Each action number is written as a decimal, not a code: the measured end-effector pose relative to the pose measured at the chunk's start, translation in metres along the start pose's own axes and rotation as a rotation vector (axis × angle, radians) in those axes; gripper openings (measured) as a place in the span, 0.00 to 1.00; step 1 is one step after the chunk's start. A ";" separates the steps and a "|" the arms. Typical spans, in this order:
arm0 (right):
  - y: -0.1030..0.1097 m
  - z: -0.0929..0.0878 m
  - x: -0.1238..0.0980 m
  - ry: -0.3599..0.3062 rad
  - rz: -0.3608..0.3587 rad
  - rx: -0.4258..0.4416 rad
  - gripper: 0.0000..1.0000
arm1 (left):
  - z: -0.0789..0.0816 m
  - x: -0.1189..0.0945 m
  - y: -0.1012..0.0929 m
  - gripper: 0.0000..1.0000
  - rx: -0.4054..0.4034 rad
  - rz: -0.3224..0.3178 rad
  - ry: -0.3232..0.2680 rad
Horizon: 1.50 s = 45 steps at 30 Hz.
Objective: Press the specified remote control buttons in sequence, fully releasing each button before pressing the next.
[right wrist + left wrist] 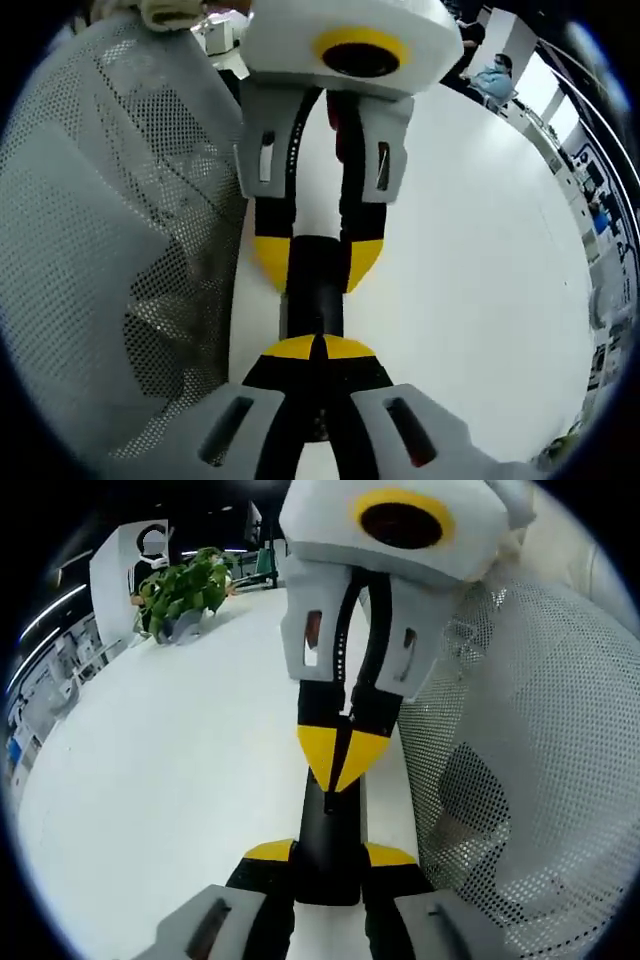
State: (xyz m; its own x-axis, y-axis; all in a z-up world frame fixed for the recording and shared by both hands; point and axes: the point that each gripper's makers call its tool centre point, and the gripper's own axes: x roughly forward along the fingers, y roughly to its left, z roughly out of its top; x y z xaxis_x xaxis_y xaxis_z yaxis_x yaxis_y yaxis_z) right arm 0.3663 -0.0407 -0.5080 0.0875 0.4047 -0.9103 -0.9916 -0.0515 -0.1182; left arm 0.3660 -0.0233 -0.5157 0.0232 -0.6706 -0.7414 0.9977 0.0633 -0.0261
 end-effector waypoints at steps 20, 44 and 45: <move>-0.003 -0.003 -0.001 -0.139 -0.015 0.274 0.00 | 0.000 0.000 0.000 0.25 -0.007 0.000 -0.006; -0.001 0.001 0.005 0.118 0.110 0.038 0.00 | 0.000 0.000 0.001 0.25 -0.006 0.001 -0.005; -0.002 0.002 0.004 0.122 0.126 0.087 0.00 | 0.000 0.000 0.001 0.25 -0.007 0.001 -0.006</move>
State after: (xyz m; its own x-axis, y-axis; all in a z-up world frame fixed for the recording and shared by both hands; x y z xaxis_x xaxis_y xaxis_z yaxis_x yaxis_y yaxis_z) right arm 0.3684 -0.0371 -0.5110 -0.0324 0.2863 -0.9576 -0.9995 -0.0134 0.0298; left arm 0.3670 -0.0236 -0.5159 0.0247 -0.6752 -0.7372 0.9971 0.0693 -0.0301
